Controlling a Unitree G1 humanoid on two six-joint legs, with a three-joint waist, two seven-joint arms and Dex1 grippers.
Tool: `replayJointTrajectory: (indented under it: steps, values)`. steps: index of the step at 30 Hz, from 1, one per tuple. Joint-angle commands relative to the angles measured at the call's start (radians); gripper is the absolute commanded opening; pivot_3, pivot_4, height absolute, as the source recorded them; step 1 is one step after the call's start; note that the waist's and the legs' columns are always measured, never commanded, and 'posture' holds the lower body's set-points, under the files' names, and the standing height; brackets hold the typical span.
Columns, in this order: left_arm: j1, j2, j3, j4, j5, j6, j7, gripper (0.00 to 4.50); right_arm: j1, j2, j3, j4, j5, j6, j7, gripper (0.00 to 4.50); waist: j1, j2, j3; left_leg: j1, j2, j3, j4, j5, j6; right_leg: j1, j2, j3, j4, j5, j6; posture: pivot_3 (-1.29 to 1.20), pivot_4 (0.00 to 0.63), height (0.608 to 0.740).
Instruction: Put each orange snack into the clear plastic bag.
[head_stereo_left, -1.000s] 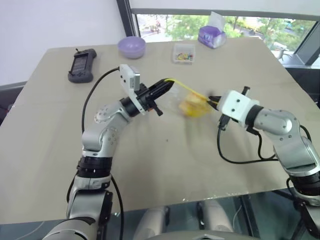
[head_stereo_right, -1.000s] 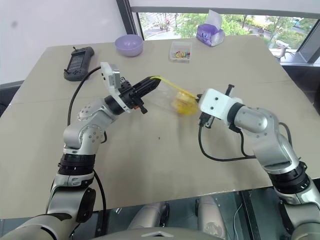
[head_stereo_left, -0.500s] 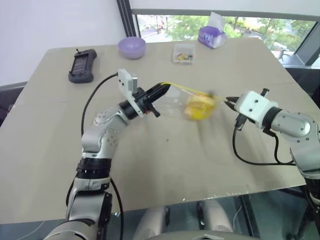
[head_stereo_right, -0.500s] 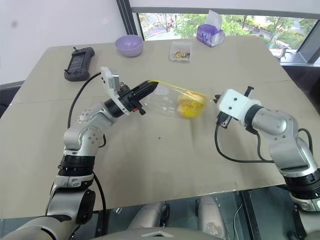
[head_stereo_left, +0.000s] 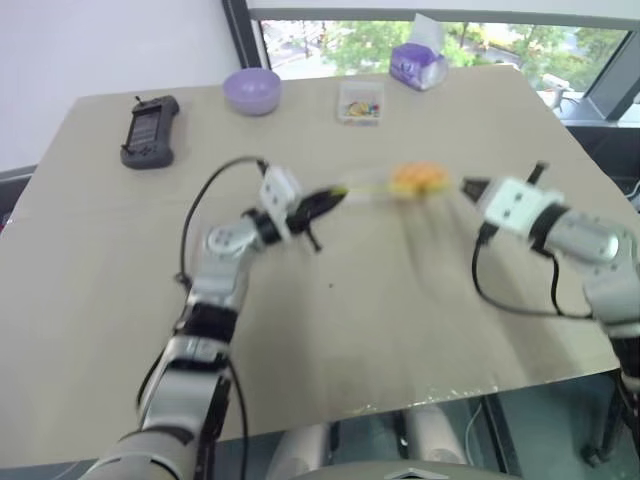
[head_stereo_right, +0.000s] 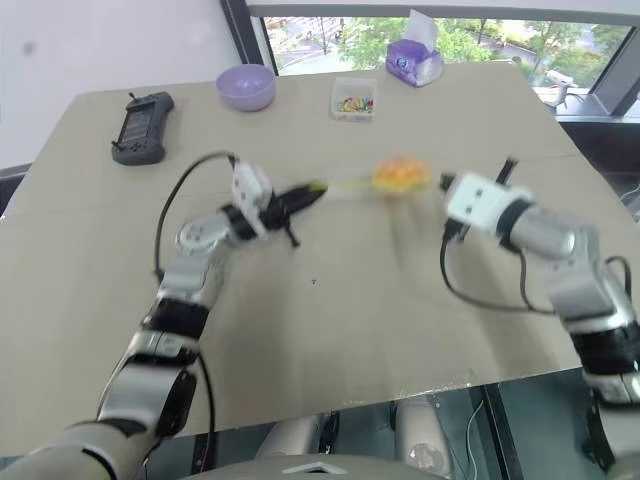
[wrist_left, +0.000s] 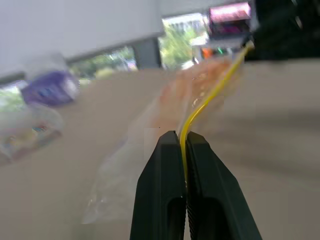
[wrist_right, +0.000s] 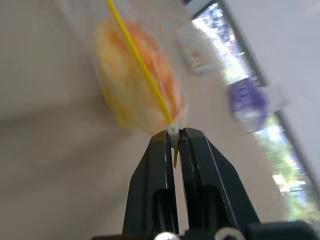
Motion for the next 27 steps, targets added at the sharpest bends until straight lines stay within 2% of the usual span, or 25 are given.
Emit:
replayJointTrajectory:
  steps: [1,4,6,7,8,11,12,13,15,20,27]
  values:
    - [0.104,0.048,-0.005,-0.102,0.034,-0.053,-0.018,0.00,0.117,0.009,0.005,-0.120,-0.005,0.062,0.012,0.11,0.004,0.000,0.000,0.000,0.000,0.000,0.000,0.000,0.001,0.000,0.000,0.000,-0.001,0.000,0.000,0.00,0.150,0.740]
    - [0.183,0.061,-0.015,-0.172,0.015,-0.012,-0.038,0.00,0.200,0.049,0.029,-0.163,0.000,0.106,0.008,0.11,0.015,0.000,0.000,0.003,-0.001,0.000,0.002,-0.001,0.002,0.003,0.000,0.001,0.002,0.003,-0.002,0.00,0.150,0.740]
    - [0.208,0.078,-0.008,-0.205,-0.001,0.027,-0.053,0.65,0.218,0.059,0.016,-0.173,0.012,0.122,0.013,0.00,0.022,0.001,0.001,0.008,0.000,0.000,0.003,-0.001,0.002,0.008,0.002,0.001,0.002,0.008,-0.002,0.00,0.150,0.740]
    - [0.216,0.086,-0.005,-0.217,-0.007,0.040,-0.062,0.94,0.224,0.061,0.009,-0.175,0.014,0.124,0.015,0.72,0.025,0.001,0.001,0.010,0.000,0.000,0.004,0.000,0.002,0.010,0.003,0.002,0.001,0.010,-0.002,0.00,0.150,0.740]
    - [0.228,0.102,0.005,-0.232,-0.019,0.065,-0.072,1.37,0.244,0.056,-0.005,-0.177,0.021,0.125,0.017,1.03,0.028,0.001,0.002,0.013,0.001,0.000,0.004,0.001,0.004,0.013,0.003,0.002,0.000,0.012,-0.002,0.00,0.150,0.740]
    - [0.270,0.156,0.047,-0.281,-0.071,0.154,-0.092,2.67,0.325,0.047,-0.072,-0.207,0.066,0.143,0.027,2.42,0.034,0.001,0.002,0.032,0.003,0.000,0.002,-0.001,0.006,0.032,0.006,0.001,-0.002,0.012,-0.003,0.00,0.150,0.740]
    - [0.286,0.177,0.064,-0.300,-0.092,0.180,-0.097,3.51,0.355,0.051,-0.105,-0.225,0.092,0.156,0.029,3.23,0.034,0.001,0.002,0.035,0.004,0.000,0.000,-0.001,0.006,0.035,0.006,0.000,-0.003,0.011,-0.003,0.00,0.150,0.740]
    - [0.302,0.195,0.084,-0.318,-0.112,0.205,-0.101,3.94,0.384,0.056,-0.139,-0.242,0.120,0.167,0.030,3.70,0.034,0.001,0.002,0.036,0.004,0.000,0.000,-0.001,0.006,0.036,0.006,0.001,-0.003,0.011,-0.003,0.00,0.150,0.740]
    - [0.333,0.230,0.138,-0.356,-0.158,0.260,-0.098,4.50,0.437,0.078,-0.219,-0.280,0.206,0.201,0.042,4.44,0.035,0.001,0.002,0.035,0.004,0.000,0.000,-0.001,0.006,0.036,0.006,0.001,-0.003,0.012,-0.003,0.00,0.150,0.740]
    - [0.396,0.338,0.255,-0.420,-0.258,0.374,-0.145,4.50,0.584,0.092,-0.443,-0.389,0.451,0.273,0.129,4.44,0.036,0.001,0.003,0.034,0.006,0.000,-0.002,-0.001,0.007,0.034,0.006,0.001,-0.006,0.012,-0.003,0.00,0.150,0.740]
    - [0.398,0.435,0.305,-0.430,-0.315,0.473,-0.227,4.50,0.651,0.070,-0.587,-0.460,0.568,0.349,0.135,4.44,0.036,0.002,0.003,0.034,0.006,0.000,-0.003,-0.002,0.008,0.036,0.006,0.000,-0.009,0.012,-0.003,0.00,0.150,0.740]
